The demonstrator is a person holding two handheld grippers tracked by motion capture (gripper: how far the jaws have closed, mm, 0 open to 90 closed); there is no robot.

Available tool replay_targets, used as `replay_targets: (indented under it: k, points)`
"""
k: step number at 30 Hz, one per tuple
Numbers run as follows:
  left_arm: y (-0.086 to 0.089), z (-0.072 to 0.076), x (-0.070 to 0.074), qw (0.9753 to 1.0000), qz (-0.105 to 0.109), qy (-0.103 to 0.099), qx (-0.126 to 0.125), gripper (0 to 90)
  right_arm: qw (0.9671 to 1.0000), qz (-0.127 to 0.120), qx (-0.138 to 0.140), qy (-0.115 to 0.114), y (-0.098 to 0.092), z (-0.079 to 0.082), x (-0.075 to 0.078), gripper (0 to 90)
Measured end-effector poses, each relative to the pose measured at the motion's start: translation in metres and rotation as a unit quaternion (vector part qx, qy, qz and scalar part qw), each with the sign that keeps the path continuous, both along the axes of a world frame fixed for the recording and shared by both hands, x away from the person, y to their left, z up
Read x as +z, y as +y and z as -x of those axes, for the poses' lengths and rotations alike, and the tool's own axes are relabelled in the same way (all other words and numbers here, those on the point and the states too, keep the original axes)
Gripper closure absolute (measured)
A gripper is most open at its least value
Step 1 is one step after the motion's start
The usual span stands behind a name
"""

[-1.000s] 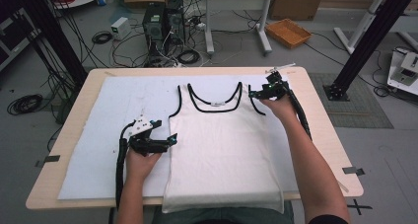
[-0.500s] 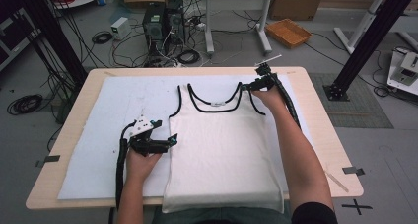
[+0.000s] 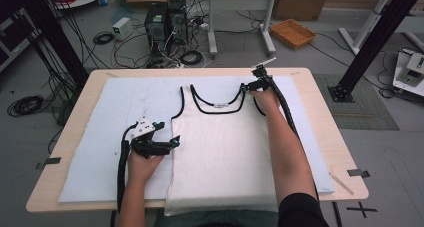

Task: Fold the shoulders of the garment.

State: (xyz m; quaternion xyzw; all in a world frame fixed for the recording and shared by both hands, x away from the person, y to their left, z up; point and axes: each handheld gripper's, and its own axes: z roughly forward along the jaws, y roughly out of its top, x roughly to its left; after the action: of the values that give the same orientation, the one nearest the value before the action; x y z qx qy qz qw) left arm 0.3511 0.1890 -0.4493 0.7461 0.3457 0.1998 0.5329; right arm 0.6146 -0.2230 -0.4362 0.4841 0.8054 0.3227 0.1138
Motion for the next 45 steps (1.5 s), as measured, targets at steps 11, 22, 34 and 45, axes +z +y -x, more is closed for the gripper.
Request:
replay_targets:
  k: [11,22,34,45]
  points:
    - [0.0,0.0,0.0,1.0,-0.001,0.0,-0.001,16.2,0.9986,0.034,0.018,-0.037,0.007,0.014,0.004,83.0]
    - [-0.001,0.0,0.0,1.0,-0.002,0.001,0.0,16.1,0.9953,0.002,0.06,-0.076,-0.002,0.054,0.035,83.9]
    - [-0.001,0.0,0.0,1.0,-0.006,0.001,0.001,16.1,0.9863,-0.048,0.099,-0.123,-0.004,0.126,0.056,84.2]
    - [-0.002,0.0,0.0,1.0,-0.007,0.0,0.001,16.1,0.9809,-0.07,0.115,-0.14,0.0,0.202,0.041,84.0]
